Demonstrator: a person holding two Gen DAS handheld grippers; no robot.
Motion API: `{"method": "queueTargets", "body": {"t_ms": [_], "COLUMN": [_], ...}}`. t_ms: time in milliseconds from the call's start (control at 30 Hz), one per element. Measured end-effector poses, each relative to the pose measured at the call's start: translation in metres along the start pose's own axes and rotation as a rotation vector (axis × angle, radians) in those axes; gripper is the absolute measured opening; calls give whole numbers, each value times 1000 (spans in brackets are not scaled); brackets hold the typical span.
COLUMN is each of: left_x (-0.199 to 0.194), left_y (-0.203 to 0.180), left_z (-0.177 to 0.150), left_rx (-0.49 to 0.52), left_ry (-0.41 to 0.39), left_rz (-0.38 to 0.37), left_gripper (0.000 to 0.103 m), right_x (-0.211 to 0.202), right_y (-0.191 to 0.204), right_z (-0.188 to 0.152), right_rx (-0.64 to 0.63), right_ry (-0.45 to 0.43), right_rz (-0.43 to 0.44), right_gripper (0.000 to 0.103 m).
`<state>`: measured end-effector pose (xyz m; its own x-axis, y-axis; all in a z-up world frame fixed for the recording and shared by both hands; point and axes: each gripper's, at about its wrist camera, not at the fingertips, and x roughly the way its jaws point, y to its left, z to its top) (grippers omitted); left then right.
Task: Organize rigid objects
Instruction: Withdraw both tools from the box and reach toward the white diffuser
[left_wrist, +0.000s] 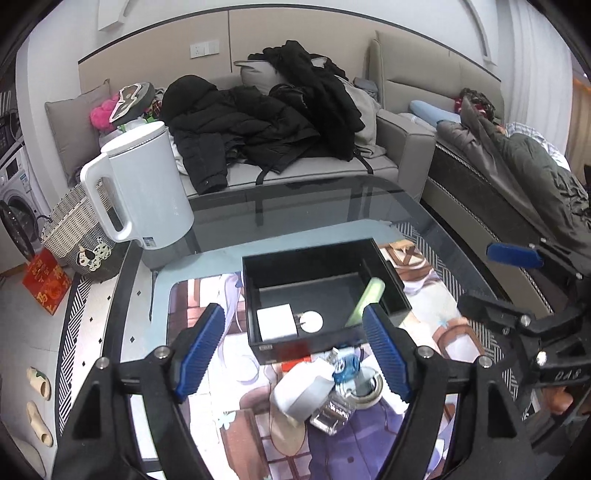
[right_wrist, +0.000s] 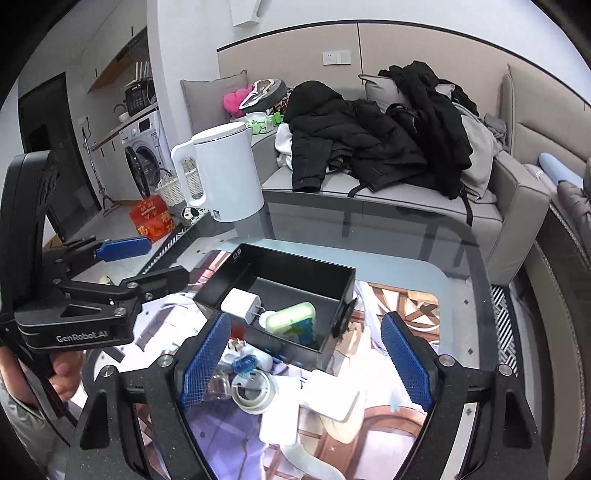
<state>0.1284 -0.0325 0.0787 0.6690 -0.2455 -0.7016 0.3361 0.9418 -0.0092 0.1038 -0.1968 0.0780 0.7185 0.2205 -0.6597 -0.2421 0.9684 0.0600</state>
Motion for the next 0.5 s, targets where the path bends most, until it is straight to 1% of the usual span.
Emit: {"method": "queueTargets", "body": {"t_ms": [67, 167, 300, 500], "left_x": [0, 5, 13, 32], "left_y": [-1, -1, -4, -12], "left_z": [-7, -16, -30, -45], "left_rx": [15, 27, 25, 38], "left_ry": [18, 47, 84, 153], "left_rz": [-2, -4, -11, -23], "left_gripper": [77, 77, 77, 77], "right_x": [-3, -1, 7, 21], "right_y": [-2, -8, -18, -23], "right_z": [-4, -11, -22, -37], "right_rx": [-9, -16, 1, -4], "right_ry": [2, 29, 67, 109], "right_rz": [4, 7, 8, -3], "right_gripper": [86, 86, 86, 86]}}
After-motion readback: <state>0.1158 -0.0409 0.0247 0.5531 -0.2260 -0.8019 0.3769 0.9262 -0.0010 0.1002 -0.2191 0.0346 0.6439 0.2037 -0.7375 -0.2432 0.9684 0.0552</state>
